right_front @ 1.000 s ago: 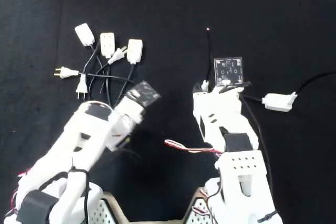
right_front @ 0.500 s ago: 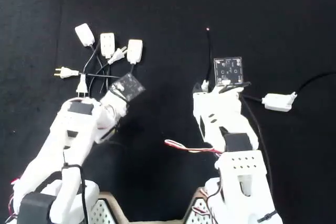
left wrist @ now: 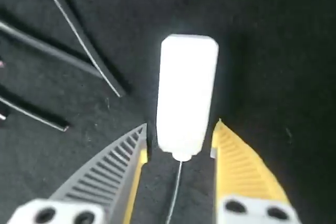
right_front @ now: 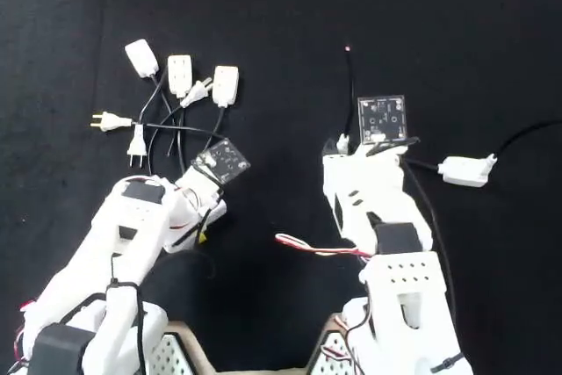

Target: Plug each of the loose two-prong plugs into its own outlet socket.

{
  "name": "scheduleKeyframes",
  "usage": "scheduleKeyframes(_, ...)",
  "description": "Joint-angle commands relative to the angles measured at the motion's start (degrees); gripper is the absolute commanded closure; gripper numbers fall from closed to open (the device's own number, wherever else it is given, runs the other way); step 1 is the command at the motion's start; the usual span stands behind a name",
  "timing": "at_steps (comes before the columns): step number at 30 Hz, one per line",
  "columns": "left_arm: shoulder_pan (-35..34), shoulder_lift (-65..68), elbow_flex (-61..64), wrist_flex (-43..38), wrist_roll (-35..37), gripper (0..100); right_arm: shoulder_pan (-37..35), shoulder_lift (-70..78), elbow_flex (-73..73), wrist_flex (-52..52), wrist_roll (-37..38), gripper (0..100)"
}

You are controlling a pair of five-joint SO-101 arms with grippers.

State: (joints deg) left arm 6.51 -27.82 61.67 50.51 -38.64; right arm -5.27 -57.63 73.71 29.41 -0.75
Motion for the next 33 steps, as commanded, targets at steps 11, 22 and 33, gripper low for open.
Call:
scheduleKeyframes(11, 10.77, -1.49, -13.67, 16.88, 7.47, 80, 0.44, -1.1, -0.4, -1.32, 0.62, 98.5)
scheduleKeyframes(22, 16.22, -5.19, -10.59, 17.32, 12.48, 80, 0.62, -1.1, -0.4, -1.32, 0.62, 98.5)
scheduleKeyframes(33, -2.15, -36.31, -6.46, 27.34, 9.67, 80, -1.14, -1.19, -0.92, 1.76, 0.62, 98.5)
